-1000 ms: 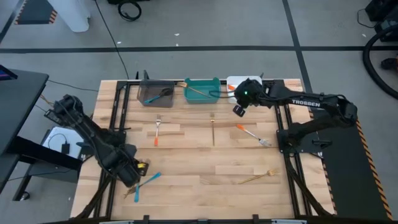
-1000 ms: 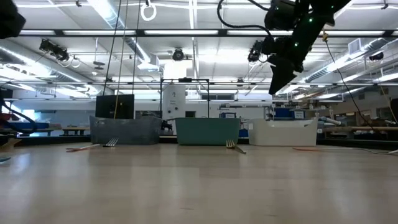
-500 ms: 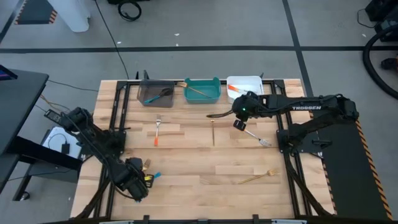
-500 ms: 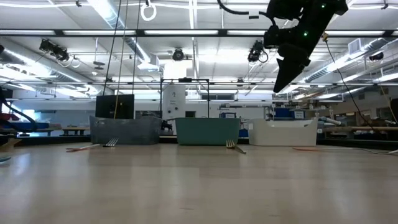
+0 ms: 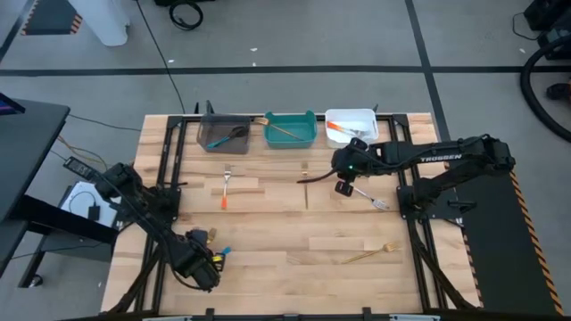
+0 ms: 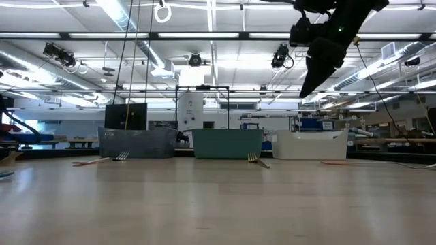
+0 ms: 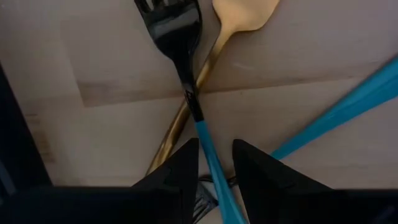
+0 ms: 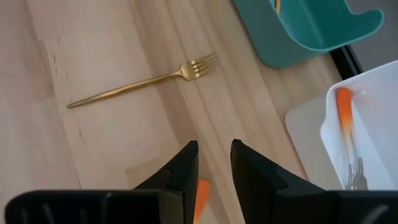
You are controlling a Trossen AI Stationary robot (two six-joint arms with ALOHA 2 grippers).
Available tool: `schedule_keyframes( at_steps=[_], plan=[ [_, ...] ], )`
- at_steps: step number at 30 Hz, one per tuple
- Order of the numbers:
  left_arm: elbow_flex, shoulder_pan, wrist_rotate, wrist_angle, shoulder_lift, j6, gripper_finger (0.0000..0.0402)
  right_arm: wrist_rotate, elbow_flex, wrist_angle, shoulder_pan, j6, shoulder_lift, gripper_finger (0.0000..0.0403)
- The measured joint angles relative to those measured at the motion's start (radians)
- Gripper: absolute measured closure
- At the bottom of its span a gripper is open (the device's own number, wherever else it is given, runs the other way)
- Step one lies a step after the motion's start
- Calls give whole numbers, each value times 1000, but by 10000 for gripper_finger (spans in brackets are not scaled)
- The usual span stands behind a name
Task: Sort silverware by color (type)
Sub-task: Put the blue fork into the black transparent bin
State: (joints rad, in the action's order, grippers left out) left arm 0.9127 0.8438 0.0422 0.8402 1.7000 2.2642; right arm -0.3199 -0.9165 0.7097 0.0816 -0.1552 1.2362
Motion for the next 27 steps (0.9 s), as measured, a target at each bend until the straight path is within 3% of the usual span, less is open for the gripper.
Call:
schedule_keyframes(
  at_steps=[4,10,21,27],
  plan=[
    [0,-11,3,0,1,-3,306,0,0,-4,-10,-1,0,302],
    [-1,-11,-7,-10,1,-16,380,-1,0,-6,-10,0,0,302],
    [36,-11,-48,18,-56,-61,379,-5,0,-6,-9,3,0,302],
    [146,-23,-174,184,-107,-78,379,-35,0,-31,7,57,1,302]
  ],
)
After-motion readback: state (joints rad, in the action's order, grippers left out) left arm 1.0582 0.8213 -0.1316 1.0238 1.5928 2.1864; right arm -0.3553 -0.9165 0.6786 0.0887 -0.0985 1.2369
